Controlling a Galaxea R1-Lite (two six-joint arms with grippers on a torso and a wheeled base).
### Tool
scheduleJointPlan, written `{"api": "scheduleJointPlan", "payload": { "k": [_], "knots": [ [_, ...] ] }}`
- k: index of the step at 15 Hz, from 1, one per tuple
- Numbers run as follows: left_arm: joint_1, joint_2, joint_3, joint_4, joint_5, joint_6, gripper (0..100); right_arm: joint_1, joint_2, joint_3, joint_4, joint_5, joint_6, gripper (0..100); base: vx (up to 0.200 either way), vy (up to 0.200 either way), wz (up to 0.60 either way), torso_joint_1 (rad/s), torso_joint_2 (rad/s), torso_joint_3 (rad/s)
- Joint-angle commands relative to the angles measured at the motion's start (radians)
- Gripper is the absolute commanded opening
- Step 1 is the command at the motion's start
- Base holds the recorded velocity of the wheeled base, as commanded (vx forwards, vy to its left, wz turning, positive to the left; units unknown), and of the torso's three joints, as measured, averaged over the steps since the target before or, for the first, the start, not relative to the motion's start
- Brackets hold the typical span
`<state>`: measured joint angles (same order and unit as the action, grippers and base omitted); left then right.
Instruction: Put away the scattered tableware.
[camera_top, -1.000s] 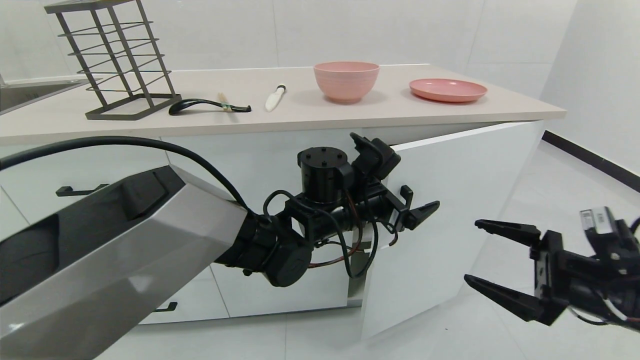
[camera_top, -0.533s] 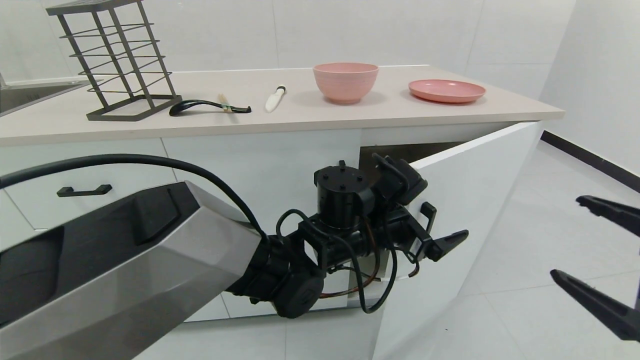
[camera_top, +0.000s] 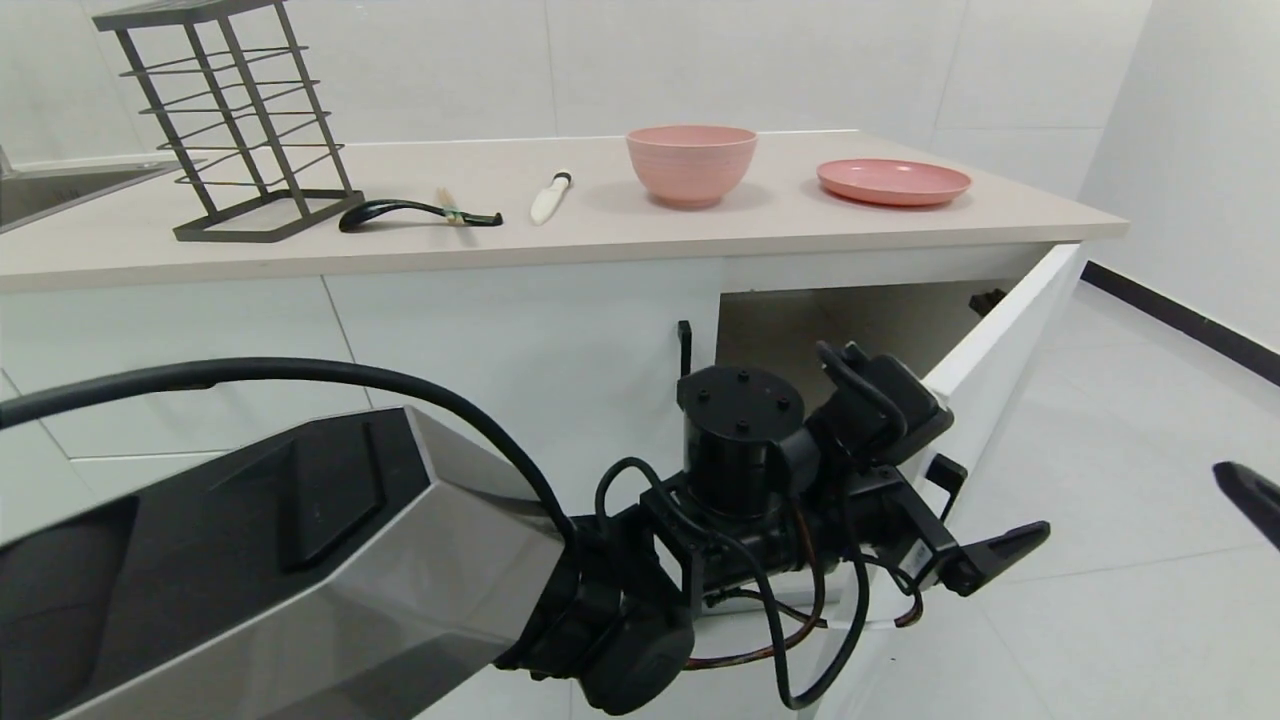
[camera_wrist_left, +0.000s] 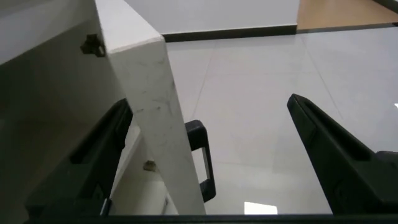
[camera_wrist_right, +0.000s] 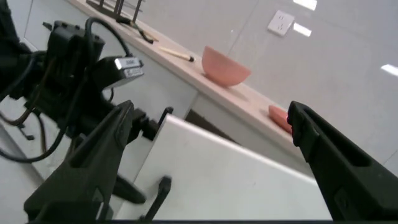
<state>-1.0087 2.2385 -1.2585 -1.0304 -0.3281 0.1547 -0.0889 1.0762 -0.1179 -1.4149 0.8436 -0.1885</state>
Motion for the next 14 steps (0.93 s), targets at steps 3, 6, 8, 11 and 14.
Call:
{"api": "scheduleJointPlan", "payload": {
  "k": [3,6,8,11,14],
  "knots": [
    [-0.039,0.012,-0.009,-0.005,0.000,-0.001,100,-0.014,-0.016,-0.082,-0.013,0.000,-0.002,100,0.000,0.000,0.00,0.000,0.00,0.000],
    [-0.087,0.035,-0.030,-0.005,0.004,-0.014,100,-0.031,-0.038,-0.105,-0.022,0.000,-0.006,100,0.000,0.000,0.00,0.000,0.00,0.000],
    [-0.111,0.066,-0.088,-0.008,0.000,-0.023,100,-0.031,-0.051,-0.098,-0.021,0.002,-0.002,100,0.000,0.000,0.00,0.000,0.00,0.000],
    [-0.163,0.133,-0.182,0.000,0.000,-0.037,100,-0.031,-0.067,-0.105,-0.022,0.005,-0.002,100,0.000,0.000,0.00,0.000,0.00,0.000],
    [-0.218,0.176,-0.225,-0.010,0.000,-0.066,100,-0.029,-0.104,-0.111,-0.022,0.008,0.000,100,0.000,0.000,0.00,0.000,0.00,0.000]
  ]
}}
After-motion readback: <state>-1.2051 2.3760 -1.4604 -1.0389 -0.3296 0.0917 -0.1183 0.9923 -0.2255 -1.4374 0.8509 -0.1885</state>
